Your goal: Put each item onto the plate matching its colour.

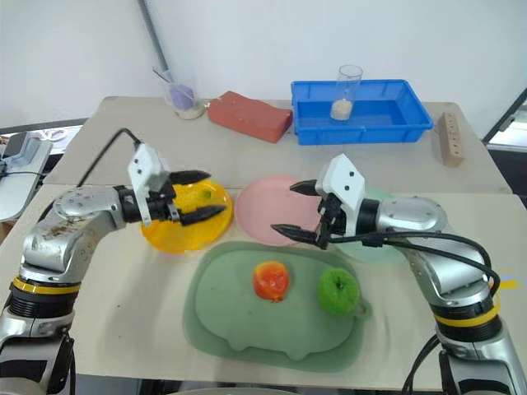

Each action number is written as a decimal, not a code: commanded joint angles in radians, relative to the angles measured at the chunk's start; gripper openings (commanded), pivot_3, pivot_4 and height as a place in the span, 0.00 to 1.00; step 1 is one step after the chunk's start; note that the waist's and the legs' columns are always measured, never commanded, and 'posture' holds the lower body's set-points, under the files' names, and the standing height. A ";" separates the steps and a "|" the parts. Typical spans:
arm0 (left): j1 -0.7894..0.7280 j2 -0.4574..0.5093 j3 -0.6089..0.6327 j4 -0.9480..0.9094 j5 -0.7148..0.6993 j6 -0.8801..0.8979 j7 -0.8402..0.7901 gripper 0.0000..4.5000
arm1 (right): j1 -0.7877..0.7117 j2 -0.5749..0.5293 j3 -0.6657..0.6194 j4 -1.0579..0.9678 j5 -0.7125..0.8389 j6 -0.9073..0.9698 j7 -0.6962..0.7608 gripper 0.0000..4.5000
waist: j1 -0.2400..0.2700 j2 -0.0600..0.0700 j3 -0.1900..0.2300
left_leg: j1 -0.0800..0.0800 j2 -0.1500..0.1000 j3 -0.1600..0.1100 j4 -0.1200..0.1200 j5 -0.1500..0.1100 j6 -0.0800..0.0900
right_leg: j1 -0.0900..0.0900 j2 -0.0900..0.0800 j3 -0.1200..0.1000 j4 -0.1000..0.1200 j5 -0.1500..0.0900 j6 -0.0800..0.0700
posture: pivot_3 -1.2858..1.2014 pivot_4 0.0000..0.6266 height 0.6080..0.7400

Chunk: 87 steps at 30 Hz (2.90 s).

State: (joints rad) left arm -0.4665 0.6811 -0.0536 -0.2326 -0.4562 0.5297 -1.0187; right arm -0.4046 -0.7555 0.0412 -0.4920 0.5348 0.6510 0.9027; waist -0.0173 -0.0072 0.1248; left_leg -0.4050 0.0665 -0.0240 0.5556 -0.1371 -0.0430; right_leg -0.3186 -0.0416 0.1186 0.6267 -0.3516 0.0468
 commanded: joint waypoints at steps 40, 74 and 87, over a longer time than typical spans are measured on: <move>-0.014 -0.178 -0.352 0.281 0.285 -0.521 -0.284 0.55 | 0.388 -0.334 -0.386 -0.330 0.350 0.170 0.038 1.00 | 0.003 -0.003 0.002 | -0.001 -0.001 0.000 0.003 -0.001 0.001 | 0.001 0.000 0.001 -0.003 -0.002 0.004 | 0.52 0.24 1.00; -0.414 -0.386 -0.080 0.902 0.296 -0.657 -0.077 1.00 | 0.131 -0.155 -0.191 -0.162 0.104 0.126 -0.204 1.00 | 0.006 0.001 0.000 | -0.005 -0.002 -0.001 0.006 -0.001 0.003 | 0.000 0.000 0.000 0.002 -0.002 0.004 | 0.52 0.24 1.00; -0.156 -0.146 -0.136 0.217 0.121 -0.456 -0.379 1.00 | 0.392 -0.340 -0.440 -0.194 0.301 0.229 0.069 1.00 | 0.002 0.002 -0.001 | -0.002 -0.001 -0.001 0.006 -0.001 0.003 | 0.002 0.001 0.001 0.002 -0.001 0.003 | 0.52 0.24 1.00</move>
State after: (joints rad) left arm -0.6220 0.5184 -0.1902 0.0723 -0.2981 0.0571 -1.3721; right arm -0.0134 -1.0818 -0.3434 -0.6626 0.7962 0.8586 0.9550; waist -0.0154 -0.0055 0.1242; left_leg -0.4071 0.0654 -0.0247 0.5617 -0.1382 -0.0402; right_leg -0.3158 -0.0411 0.1191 0.6286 -0.3526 0.0497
